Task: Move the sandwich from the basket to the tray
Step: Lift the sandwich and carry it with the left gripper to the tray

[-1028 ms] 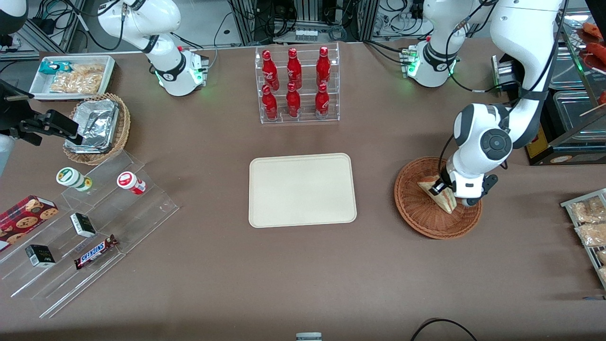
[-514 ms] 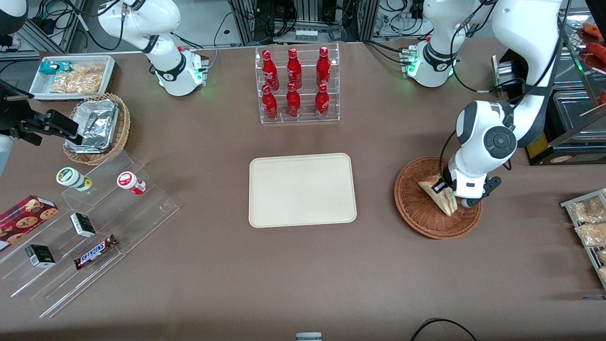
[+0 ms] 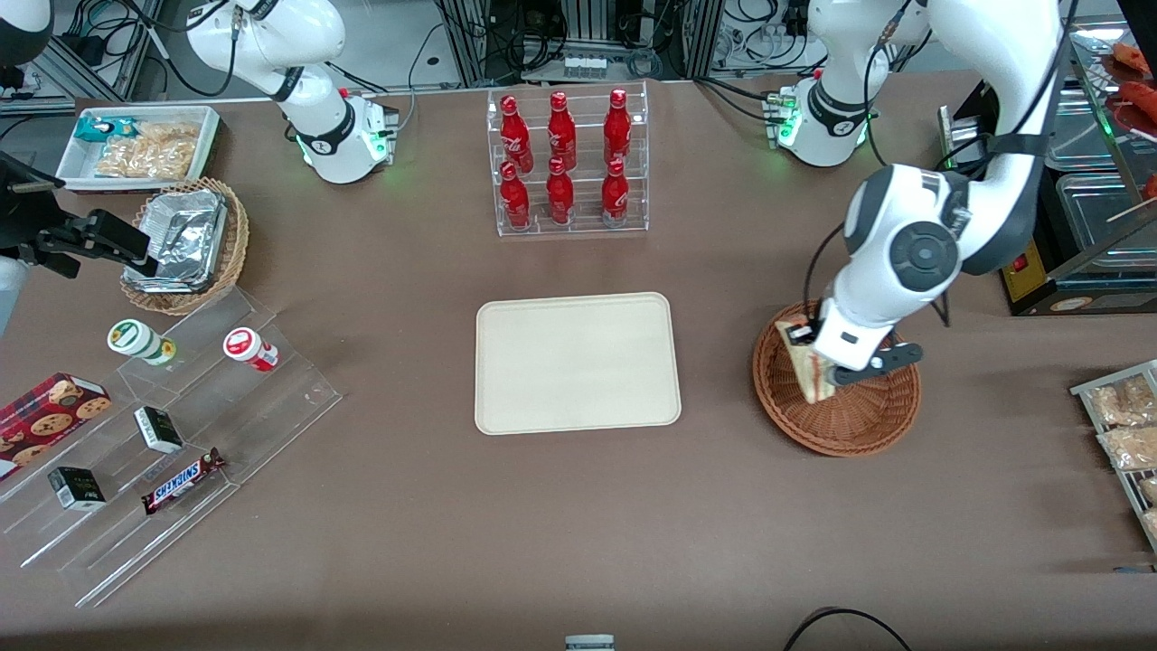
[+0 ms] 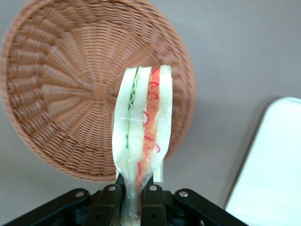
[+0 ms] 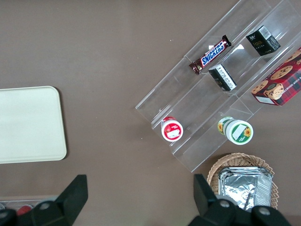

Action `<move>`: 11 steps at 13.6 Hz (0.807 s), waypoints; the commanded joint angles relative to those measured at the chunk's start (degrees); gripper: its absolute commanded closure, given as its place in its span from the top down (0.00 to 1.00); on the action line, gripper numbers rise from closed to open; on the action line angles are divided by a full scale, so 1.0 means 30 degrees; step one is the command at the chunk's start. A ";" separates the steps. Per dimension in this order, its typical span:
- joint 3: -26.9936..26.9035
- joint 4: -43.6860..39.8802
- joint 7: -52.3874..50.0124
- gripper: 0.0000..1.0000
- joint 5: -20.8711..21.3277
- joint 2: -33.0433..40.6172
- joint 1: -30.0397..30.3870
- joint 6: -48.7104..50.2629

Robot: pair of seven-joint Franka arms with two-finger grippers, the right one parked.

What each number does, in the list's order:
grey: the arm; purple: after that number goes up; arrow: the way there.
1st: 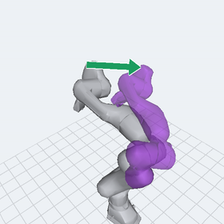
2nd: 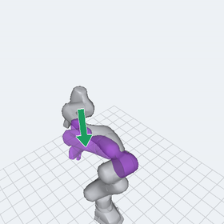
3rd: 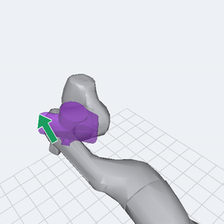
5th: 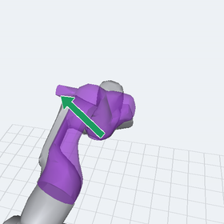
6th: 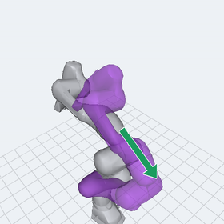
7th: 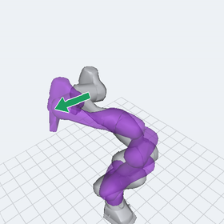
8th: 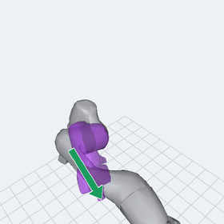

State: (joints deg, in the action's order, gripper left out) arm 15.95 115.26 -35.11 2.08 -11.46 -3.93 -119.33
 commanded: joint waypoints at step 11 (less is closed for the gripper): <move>0.4410 -0.5982 -0.7976 0.03 0.3401 -0.6514 -0.4045 -0.0741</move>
State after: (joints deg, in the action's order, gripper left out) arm 29.19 102.36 -54.76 8.98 -26.91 -13.60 -121.56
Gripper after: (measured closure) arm 0.855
